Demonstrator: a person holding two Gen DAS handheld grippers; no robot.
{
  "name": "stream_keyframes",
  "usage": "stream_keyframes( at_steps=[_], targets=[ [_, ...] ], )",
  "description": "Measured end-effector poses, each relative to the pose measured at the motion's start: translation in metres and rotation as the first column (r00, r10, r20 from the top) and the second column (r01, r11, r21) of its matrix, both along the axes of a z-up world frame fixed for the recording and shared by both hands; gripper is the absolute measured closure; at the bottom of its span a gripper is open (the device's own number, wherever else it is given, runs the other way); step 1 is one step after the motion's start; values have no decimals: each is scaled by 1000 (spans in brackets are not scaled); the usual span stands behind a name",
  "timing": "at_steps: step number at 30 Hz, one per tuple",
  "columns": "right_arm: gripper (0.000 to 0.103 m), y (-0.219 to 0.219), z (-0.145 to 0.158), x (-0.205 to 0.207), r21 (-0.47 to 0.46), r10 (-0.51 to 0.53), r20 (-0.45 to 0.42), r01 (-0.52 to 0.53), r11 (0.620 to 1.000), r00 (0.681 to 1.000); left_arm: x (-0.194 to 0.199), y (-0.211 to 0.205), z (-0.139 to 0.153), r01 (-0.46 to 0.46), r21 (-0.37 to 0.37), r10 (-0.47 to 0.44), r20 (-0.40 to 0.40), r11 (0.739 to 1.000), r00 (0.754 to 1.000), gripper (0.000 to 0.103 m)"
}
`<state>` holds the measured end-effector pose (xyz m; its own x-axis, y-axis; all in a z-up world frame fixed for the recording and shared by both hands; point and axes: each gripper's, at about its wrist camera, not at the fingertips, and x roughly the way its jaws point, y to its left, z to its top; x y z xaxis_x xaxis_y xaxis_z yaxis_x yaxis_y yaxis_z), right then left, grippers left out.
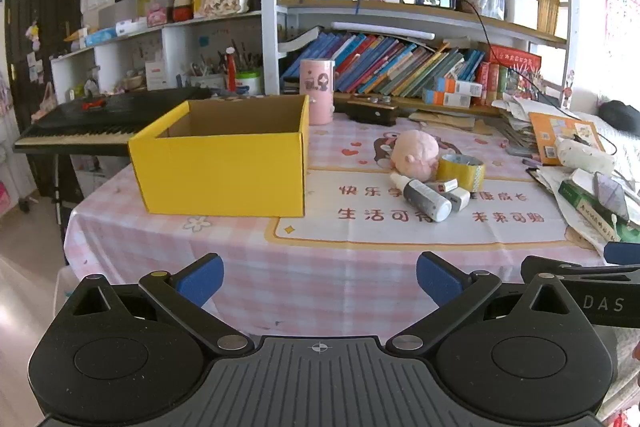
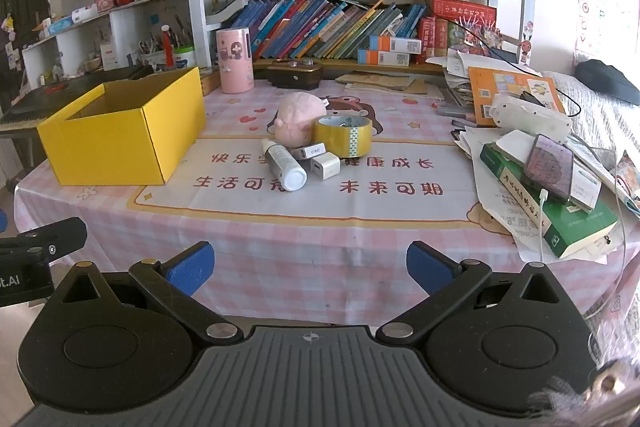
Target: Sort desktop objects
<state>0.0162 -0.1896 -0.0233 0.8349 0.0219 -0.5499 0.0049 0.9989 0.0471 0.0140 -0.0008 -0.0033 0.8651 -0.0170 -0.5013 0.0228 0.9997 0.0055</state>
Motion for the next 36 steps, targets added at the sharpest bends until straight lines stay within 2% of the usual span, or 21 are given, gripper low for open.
stream_keyframes(
  at_steps=[25, 36],
  targets=[
    [0, 1, -2, 5, -34, 22, -14, -23, 999, 1000, 5, -5, -2, 4, -24, -5, -23, 1000, 1000, 0],
    [0, 3, -2, 4, -28, 53, -24, -54, 998, 998, 2, -8, -2, 5, -1, -5, -14, 1000, 1000, 0]
  ],
)
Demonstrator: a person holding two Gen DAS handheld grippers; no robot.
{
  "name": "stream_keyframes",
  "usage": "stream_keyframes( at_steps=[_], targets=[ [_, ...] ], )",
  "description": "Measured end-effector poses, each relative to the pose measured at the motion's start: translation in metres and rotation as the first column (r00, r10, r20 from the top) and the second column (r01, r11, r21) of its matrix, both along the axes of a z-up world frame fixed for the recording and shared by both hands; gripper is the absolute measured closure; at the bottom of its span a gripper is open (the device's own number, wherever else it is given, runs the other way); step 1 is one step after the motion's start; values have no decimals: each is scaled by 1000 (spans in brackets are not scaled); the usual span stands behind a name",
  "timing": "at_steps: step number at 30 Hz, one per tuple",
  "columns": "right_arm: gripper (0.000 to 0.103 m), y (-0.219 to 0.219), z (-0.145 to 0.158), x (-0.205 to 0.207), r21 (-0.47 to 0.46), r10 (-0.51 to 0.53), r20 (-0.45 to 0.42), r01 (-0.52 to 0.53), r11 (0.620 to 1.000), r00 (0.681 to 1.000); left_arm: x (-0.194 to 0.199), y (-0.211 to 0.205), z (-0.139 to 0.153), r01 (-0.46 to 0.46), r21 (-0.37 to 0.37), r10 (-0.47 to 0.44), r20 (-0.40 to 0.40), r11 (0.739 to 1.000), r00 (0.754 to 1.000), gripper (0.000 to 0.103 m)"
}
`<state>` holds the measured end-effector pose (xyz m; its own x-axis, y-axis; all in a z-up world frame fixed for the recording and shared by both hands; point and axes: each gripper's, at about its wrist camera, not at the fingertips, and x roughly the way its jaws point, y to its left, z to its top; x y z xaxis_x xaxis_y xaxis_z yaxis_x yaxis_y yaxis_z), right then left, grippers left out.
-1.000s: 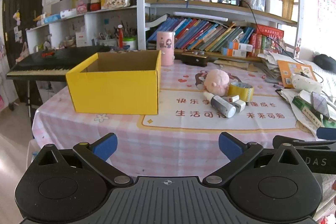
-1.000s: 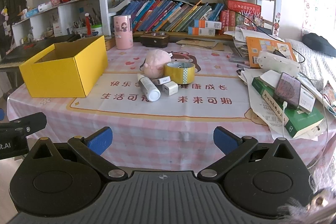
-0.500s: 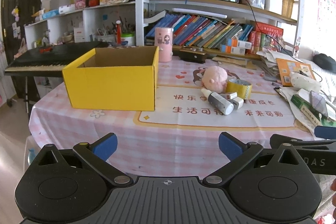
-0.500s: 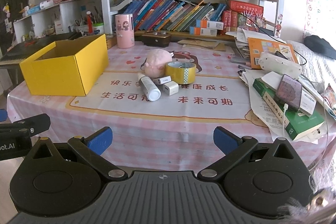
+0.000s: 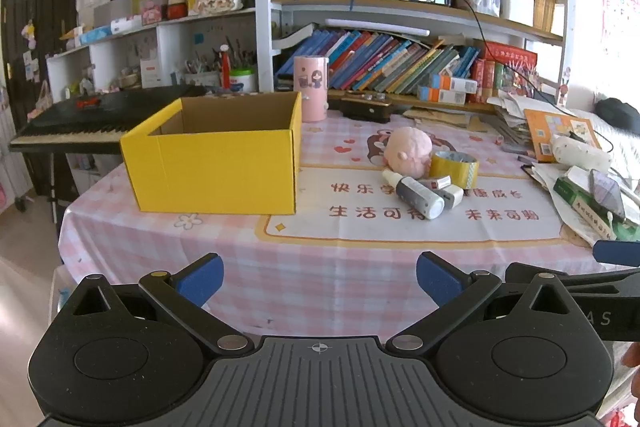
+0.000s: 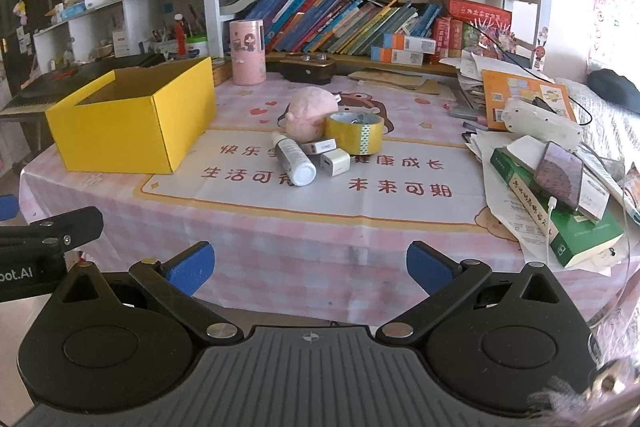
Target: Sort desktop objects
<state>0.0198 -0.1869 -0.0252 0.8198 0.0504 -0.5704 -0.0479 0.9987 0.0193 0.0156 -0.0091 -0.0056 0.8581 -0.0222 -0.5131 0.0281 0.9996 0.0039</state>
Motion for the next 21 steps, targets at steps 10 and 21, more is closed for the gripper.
stream_keyframes(
  at_steps=[10, 21],
  targets=[
    [0, 2, 0, -1, 1, 3, -1, -3, 1000, 1000, 0, 3, -2, -16, 8, 16, -16, 1000, 1000, 0],
    [0, -2, 2, 3, 15, 16, -3, -16, 1000, 1000, 4, 2, -2, -12, 11, 12, -22, 1000, 1000, 0]
  ],
)
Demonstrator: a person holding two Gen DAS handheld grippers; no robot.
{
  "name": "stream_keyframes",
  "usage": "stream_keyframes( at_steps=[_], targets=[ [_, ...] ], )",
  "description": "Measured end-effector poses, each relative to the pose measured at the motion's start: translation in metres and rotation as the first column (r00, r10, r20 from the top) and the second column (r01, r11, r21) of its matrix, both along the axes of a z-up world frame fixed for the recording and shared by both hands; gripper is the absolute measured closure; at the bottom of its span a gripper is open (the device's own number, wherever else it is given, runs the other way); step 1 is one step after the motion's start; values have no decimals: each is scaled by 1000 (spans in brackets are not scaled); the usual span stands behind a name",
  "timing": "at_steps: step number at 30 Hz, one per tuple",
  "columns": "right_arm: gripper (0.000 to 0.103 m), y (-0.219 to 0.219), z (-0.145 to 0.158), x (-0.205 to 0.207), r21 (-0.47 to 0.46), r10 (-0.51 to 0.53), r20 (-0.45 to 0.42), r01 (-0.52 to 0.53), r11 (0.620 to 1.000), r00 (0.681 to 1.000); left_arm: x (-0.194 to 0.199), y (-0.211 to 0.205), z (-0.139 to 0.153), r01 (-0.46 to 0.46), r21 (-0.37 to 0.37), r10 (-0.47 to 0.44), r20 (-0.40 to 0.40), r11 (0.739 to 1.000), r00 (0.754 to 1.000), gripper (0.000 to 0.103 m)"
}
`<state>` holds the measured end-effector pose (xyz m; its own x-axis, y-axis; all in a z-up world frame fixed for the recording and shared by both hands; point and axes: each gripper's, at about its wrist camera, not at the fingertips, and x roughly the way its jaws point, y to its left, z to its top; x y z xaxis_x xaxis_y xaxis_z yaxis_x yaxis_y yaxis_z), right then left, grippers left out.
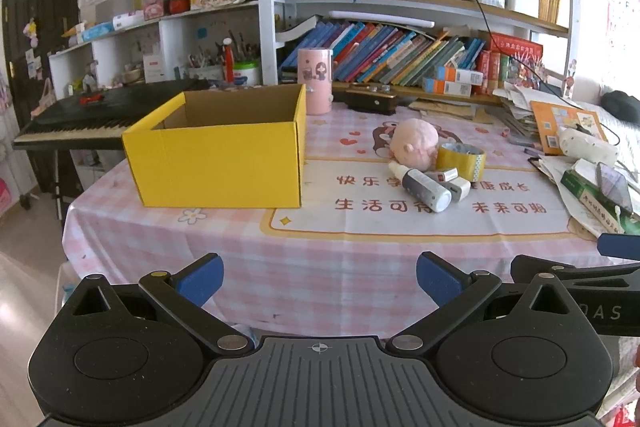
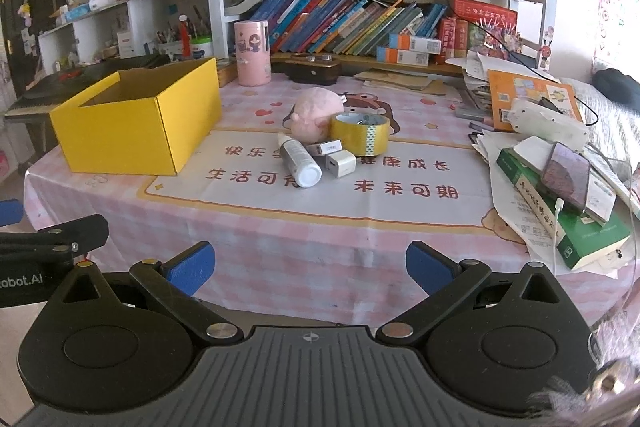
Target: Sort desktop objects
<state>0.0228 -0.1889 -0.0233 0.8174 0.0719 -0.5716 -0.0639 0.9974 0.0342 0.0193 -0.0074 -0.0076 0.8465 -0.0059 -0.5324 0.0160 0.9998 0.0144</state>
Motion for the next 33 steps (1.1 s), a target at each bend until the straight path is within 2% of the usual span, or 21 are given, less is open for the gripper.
stream_keyframes(
  at_steps=[21, 33],
  targets=[
    [2, -7, -10, 18, -11, 1, -44, -1, 1000, 999, 14, -9, -8, -7, 6, 8, -52, 1000, 999, 0],
    [2, -22, -16, 43, -28, 8, -86, -11, 1000, 996, 38, -24, -14, -19, -3, 18, -95, 1000, 995, 0]
  ],
)
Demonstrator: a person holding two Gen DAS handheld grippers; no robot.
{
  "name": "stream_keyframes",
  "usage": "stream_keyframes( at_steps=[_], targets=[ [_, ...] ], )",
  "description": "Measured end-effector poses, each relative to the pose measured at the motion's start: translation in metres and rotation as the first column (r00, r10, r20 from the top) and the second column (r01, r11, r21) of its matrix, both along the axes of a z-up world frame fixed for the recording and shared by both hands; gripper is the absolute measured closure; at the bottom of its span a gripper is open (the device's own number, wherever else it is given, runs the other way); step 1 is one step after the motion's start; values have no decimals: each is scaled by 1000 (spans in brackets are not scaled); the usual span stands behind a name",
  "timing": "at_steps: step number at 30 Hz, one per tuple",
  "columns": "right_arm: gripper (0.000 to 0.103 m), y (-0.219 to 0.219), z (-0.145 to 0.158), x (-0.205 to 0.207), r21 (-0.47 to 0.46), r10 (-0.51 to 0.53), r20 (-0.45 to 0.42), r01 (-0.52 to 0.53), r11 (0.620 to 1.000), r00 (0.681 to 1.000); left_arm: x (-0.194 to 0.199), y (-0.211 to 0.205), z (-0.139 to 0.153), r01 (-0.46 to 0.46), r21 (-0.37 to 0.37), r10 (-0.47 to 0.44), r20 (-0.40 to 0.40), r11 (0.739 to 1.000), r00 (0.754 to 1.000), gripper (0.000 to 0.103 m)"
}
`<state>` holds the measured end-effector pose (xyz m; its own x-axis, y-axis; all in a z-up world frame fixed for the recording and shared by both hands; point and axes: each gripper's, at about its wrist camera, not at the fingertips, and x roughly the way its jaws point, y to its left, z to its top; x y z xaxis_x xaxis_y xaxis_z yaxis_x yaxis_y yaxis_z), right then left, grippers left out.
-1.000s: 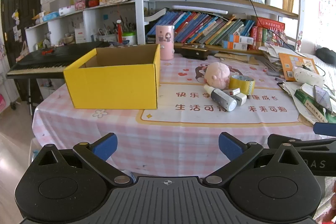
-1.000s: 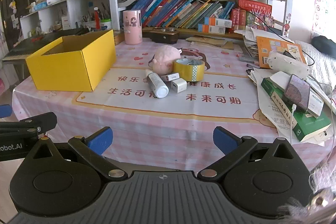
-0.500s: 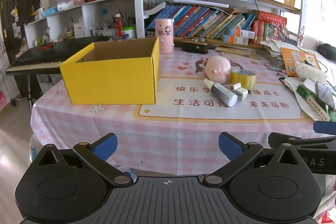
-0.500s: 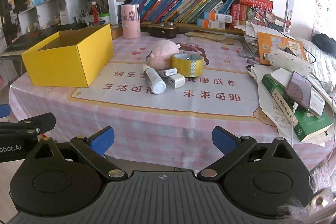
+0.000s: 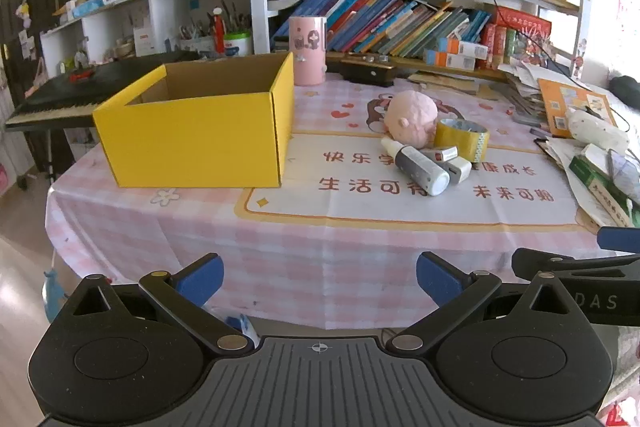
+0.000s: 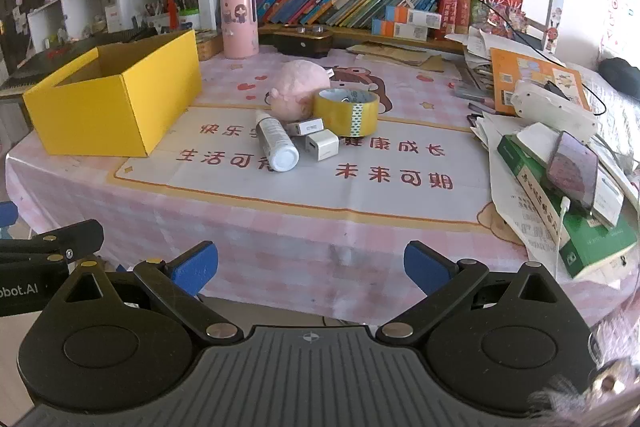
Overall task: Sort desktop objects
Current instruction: 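Move the left tool toward the white spray bottle while the right tool approaches the yellow tape roll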
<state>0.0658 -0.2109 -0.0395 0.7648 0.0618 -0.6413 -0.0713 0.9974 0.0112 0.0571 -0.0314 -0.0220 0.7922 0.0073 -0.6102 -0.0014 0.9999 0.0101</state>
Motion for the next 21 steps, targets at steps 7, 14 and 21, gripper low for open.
stream_keyframes(
  at_steps=[7, 14, 21],
  targets=[
    [2, -15, -1, 27, -9, 11, -8, -11, 1000, 1000, 24, -14, -2, -20, 0, 20, -10, 1000, 1000, 0],
    [2, -33, -1, 58, -7, 29, -7, -29, 1000, 1000, 52, -32, -4, -37, 10, 37, -22, 999, 999, 0],
    [2, -57, -1, 83, 11, 15, -4, -15, 1000, 1000, 76, -56, -3, -9, 26, 10, -32, 1000, 999, 0]
  ],
)
